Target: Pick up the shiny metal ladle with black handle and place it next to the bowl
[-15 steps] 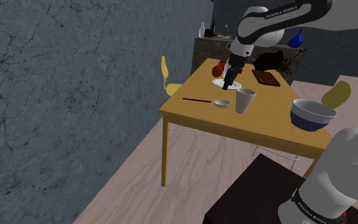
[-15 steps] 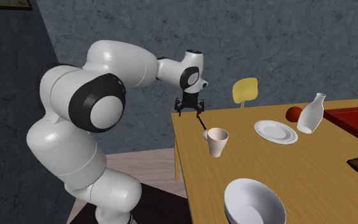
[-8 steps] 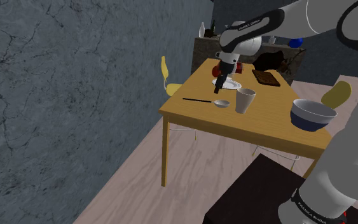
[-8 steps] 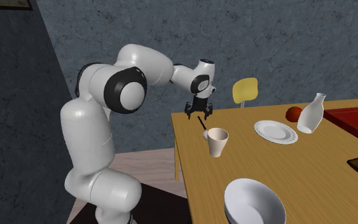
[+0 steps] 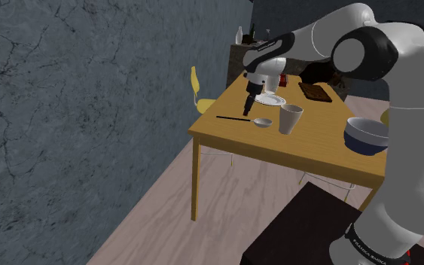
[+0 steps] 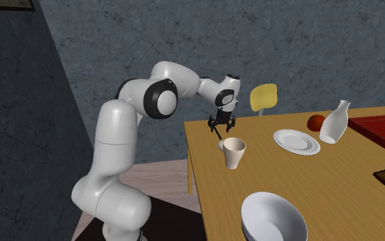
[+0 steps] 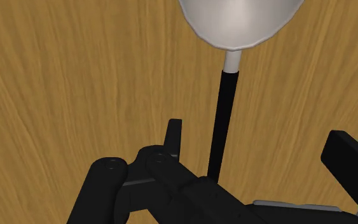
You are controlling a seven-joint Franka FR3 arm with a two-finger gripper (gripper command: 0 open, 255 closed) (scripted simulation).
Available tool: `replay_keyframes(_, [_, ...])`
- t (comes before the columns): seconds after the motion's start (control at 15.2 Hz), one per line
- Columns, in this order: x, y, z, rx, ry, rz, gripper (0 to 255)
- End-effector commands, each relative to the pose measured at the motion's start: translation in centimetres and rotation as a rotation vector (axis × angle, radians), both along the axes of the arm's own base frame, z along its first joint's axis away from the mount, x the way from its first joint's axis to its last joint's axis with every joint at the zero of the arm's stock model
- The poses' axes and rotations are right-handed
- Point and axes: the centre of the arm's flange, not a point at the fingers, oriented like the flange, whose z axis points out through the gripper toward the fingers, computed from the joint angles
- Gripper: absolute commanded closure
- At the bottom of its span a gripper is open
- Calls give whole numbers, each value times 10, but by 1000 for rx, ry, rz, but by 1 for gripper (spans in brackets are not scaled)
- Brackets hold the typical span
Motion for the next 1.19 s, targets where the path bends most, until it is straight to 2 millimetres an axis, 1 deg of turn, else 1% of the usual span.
replay_keyframes(0.0, [19, -4, -12, 6, 2, 21, 0])
replay_keyframes(0.53, [21, 2, -51, 6, 2, 21, 0])
replay_keyframes(0.99, [21, 2, -51, 6, 2, 21, 0])
replay_keyframes(1.06, [21, 2, -51, 6, 2, 21, 255])
replay_keyframes(1.12, [21, 2, -51, 6, 2, 21, 255])
